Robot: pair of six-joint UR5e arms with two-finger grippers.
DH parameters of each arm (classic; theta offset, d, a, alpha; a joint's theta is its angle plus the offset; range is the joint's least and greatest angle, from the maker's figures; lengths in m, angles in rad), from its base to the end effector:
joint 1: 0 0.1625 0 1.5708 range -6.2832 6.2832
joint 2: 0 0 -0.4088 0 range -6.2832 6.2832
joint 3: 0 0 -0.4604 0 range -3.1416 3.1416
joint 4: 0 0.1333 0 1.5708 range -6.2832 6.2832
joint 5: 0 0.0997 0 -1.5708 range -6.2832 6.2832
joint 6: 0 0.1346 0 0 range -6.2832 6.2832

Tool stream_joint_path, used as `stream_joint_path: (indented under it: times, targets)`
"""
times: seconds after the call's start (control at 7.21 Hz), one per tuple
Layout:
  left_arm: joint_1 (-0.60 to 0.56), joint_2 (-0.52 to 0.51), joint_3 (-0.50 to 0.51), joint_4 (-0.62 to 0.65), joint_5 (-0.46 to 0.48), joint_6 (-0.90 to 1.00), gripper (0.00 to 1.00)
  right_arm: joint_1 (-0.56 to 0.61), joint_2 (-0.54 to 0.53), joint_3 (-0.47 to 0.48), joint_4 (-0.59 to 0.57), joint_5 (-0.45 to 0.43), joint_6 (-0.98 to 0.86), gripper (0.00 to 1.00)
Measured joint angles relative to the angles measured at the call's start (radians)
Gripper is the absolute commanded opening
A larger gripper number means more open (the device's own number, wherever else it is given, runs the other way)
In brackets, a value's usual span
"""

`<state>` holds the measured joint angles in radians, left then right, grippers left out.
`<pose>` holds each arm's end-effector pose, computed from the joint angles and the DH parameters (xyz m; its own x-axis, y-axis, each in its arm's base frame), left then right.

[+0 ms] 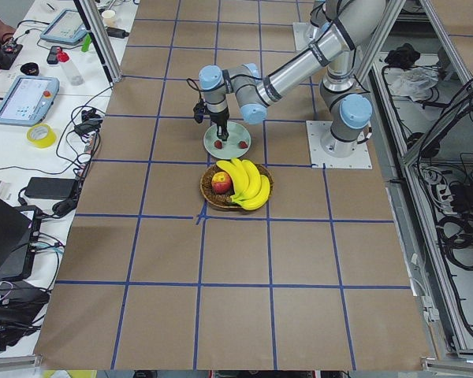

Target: Collect all strawberries into plate

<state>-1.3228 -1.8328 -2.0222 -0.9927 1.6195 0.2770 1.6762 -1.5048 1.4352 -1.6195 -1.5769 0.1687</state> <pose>0.0084 -0.5494 0.1094 -0.9994 0.0330 -0.0095 0.0313 0.9892 0.1430 0.1950 -0.5839 0.4805 -0.9979 0.0628 -0.0138 0.0640 0.9910 -0.1174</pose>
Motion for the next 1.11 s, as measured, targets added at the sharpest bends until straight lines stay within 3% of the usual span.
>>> stream_joint_path:
  times: [0.69,1.11]
  targets:
    - [-0.007,0.024,0.049,-0.031,0.011,-0.033,1.00,-0.001,0.000,0.001,0.001,-0.001,-0.001,1.00]
    - [-0.052,0.103,0.254,-0.293,0.013,-0.108,1.00,-0.002,0.001,0.001,0.001,-0.002,0.000,1.00]
